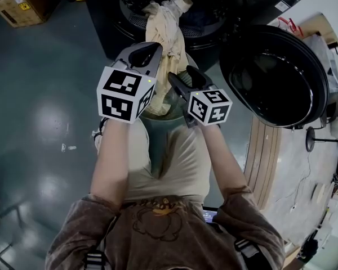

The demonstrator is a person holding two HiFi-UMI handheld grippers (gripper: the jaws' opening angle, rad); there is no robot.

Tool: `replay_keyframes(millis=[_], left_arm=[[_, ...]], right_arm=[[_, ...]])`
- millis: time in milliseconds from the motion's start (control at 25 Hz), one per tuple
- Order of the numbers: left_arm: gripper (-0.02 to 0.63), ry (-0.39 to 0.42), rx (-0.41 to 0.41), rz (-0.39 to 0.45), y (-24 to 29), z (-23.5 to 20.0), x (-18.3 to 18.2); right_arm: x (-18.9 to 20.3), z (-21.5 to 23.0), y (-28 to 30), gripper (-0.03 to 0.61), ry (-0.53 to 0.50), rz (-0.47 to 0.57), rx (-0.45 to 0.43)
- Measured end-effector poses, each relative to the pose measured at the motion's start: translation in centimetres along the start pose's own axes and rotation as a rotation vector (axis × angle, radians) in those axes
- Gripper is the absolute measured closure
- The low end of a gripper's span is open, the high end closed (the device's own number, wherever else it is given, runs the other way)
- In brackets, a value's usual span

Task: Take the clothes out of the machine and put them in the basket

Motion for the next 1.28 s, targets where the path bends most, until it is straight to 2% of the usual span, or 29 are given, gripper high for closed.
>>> replay_keyframes(millis=[280,480,760,1040,1200,1240,1280], left_arm=[[0.607,-0.011,-0.001,0.012,-0.7,-0.3,-0.2],[0.607,-0.024,0.002,0.021,-1.0,-0.6,-0.4],[0.607,-0.044,0.003,0.029,-1.0,-1.4,-0.7],[0.607,-0.055,0.008,0.020,-0.9,-1.7,-0.9],[0.607,-0.059,0.007,0.019,-0.9,-1.9,-0.8],[0.607,-0.059,0.008,0.019,-0.9,-1.8,-0.8],[0.607,-0.058,0.008,0.018,-0.9,-1.7,-0.8]], right_arm=[[-3.2,3.4,6.8,0.247,-0.045,0.001,0.049],[-5.2,6.2,12.1,0.217,-0.069,-0.039,0.101],[-5.1,9.9,17.4,0.199,0.000,-0.106,0.168],[-3.8,11.4,20.4,0.186,-0.048,-0.203,0.238],[-3.7,11.3,20.4,0.220,-0.079,-0.204,0.266],[-3.7,11.4,20.2,0.243,-0.077,-0.206,0.267],[-3.6,11.4,20.1,0.298,-0.076,-0.210,0.266]])
Point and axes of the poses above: the fingertips, and each gripper's own axes: y forward along the fingers, z to its right, x out of its underside, the point moved 5 cm from there along -y, backward along the fingers, and after that the axes turned 5 degrees about -y, right-handed, at the moved point
